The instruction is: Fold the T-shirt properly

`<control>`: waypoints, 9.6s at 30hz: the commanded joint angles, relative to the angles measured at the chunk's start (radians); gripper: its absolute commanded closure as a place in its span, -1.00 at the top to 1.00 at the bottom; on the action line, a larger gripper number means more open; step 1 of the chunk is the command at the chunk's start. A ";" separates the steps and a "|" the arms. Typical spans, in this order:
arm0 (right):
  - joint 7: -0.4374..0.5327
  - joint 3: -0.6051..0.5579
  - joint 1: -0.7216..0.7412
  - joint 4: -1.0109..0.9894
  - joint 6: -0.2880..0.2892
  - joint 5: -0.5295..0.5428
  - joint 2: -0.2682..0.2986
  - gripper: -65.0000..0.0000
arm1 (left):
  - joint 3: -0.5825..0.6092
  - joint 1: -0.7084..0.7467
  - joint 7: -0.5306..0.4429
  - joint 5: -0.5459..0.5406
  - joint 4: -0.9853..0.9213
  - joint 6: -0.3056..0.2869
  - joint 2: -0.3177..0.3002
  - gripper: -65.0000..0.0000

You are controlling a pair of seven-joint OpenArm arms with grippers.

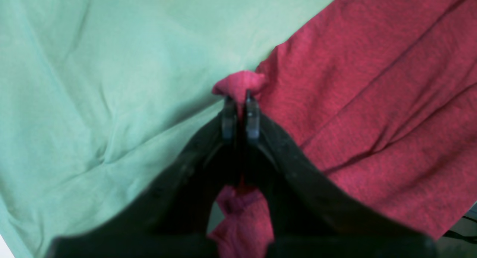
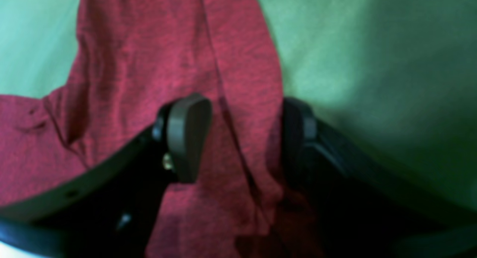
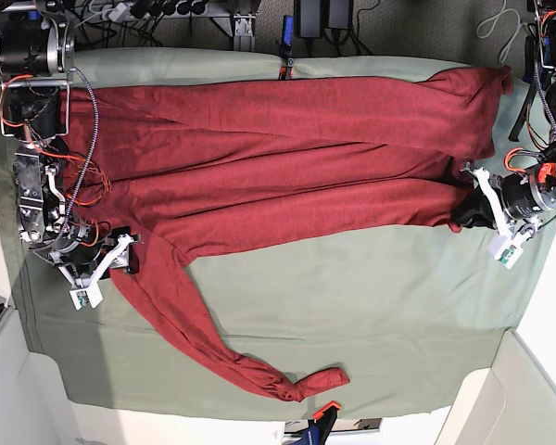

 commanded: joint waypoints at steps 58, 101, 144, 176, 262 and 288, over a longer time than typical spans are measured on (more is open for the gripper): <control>-0.103 0.271 -0.507 0.721 0.122 0.262 0.141 -1.00 | -0.234 0.281 0.076 -0.122 0.159 -0.004 -0.002 -1.00; 0.023 0.048 0.085 0.113 -0.061 -0.030 -0.055 -0.06 | -0.234 0.335 0.109 -0.228 0.158 -0.004 0.000 0.03; -0.262 -0.291 -0.237 0.553 0.185 0.349 -0.190 -1.00 | -0.233 0.171 0.034 -0.239 0.158 -0.004 0.001 0.03; -0.296 0.316 -0.390 0.816 0.161 0.376 -0.061 0.18 | 0.253 -0.404 -0.206 0.243 -0.437 0.059 0.435 0.23; -0.282 0.376 -0.489 0.816 0.161 0.417 0.008 0.18 | -0.268 0.346 0.024 -0.072 0.483 -0.004 0.338 0.08; -0.285 0.376 -0.494 0.816 0.161 0.426 0.008 0.18 | 0.136 0.097 -0.095 0.423 0.140 0.118 0.338 0.10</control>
